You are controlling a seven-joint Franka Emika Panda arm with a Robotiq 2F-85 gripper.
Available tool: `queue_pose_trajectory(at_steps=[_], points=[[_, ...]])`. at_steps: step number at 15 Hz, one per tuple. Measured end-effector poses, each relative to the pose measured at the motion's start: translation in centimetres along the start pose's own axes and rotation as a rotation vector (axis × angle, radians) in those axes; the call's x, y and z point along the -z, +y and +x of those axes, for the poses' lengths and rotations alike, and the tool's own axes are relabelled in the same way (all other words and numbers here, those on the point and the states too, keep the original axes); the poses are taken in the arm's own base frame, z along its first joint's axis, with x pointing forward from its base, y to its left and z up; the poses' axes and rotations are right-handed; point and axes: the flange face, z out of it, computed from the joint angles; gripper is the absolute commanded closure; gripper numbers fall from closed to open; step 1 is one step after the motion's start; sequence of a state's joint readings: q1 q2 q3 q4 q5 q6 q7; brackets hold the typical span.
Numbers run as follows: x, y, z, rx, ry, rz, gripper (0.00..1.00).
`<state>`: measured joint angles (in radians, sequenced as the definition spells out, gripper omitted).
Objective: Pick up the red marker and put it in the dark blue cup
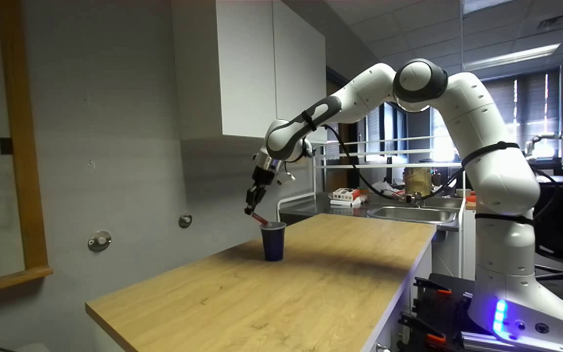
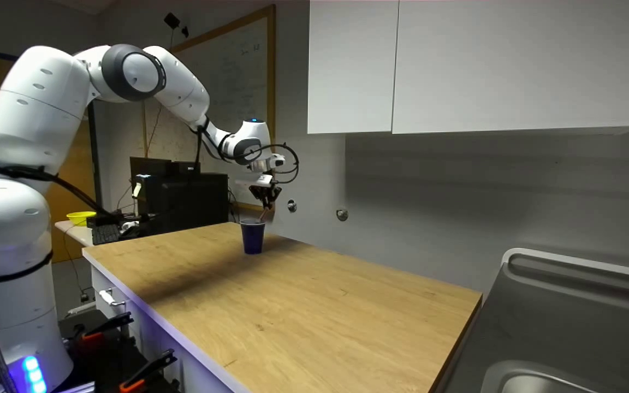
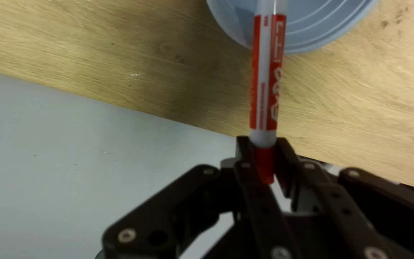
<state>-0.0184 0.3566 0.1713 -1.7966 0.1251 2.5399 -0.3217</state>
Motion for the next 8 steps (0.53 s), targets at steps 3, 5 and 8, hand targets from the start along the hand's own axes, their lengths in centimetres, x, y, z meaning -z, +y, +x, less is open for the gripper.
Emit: queue_pose_trajectory(at_steps=[3,5,8], points=[[-0.53,0.13,-0.22,-0.006,-0.007,0.005,0.54],[-0.72,0.16,-0.34,-0.006,-0.010,0.006,0.42],[-0.76,0.15,-0.38,-0.004,-0.011,0.006,0.17]])
